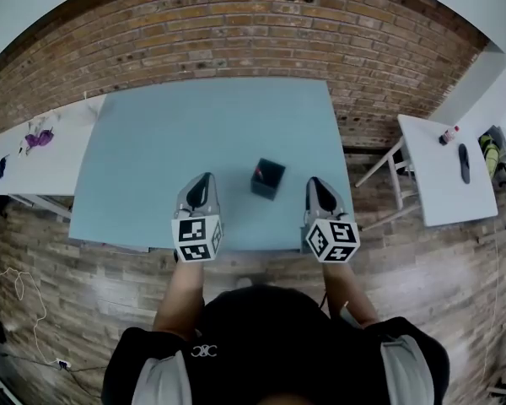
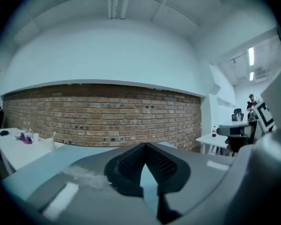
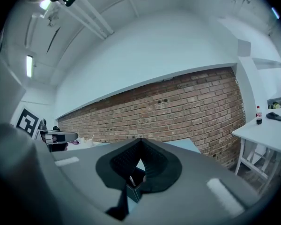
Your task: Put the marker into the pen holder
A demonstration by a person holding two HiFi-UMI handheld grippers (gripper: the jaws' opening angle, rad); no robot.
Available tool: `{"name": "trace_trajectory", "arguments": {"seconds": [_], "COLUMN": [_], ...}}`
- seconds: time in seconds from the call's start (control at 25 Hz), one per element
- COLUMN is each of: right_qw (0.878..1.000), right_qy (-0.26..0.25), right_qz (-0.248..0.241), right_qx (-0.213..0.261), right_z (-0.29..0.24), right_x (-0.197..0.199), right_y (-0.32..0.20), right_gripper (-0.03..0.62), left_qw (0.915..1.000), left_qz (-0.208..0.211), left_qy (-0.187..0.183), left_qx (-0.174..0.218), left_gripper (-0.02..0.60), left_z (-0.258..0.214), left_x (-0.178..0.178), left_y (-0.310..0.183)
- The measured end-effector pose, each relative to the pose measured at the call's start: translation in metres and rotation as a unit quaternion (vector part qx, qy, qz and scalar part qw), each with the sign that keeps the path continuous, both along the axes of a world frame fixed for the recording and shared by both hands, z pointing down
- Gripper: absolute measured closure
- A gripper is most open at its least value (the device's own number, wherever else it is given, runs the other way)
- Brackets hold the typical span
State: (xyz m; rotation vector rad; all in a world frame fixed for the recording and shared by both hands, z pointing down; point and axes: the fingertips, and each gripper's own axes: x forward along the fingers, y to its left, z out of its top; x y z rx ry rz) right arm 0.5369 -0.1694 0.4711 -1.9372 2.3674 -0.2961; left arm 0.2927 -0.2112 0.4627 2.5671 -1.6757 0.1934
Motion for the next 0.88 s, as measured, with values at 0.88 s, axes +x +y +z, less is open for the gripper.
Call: {"name": "trace_trajectory", "arguments": {"seconds": [0.88], "right_qw": [0.998], "right_qy": [0.053], "right_qz": [0.001], "right_qx": [-0.019], "right_z": [0.013], "right_x": [-0.007], "right_y": [0.014], "right_gripper": [0.589], "left_qw": [0.9959], "left_qz": [0.039], "left_qy": [-0.081], "left_qx": [-0.014], "left_gripper": [0.578], "left_z": [0.032], "left_x": [0.020], "left_y": [0.005]}}
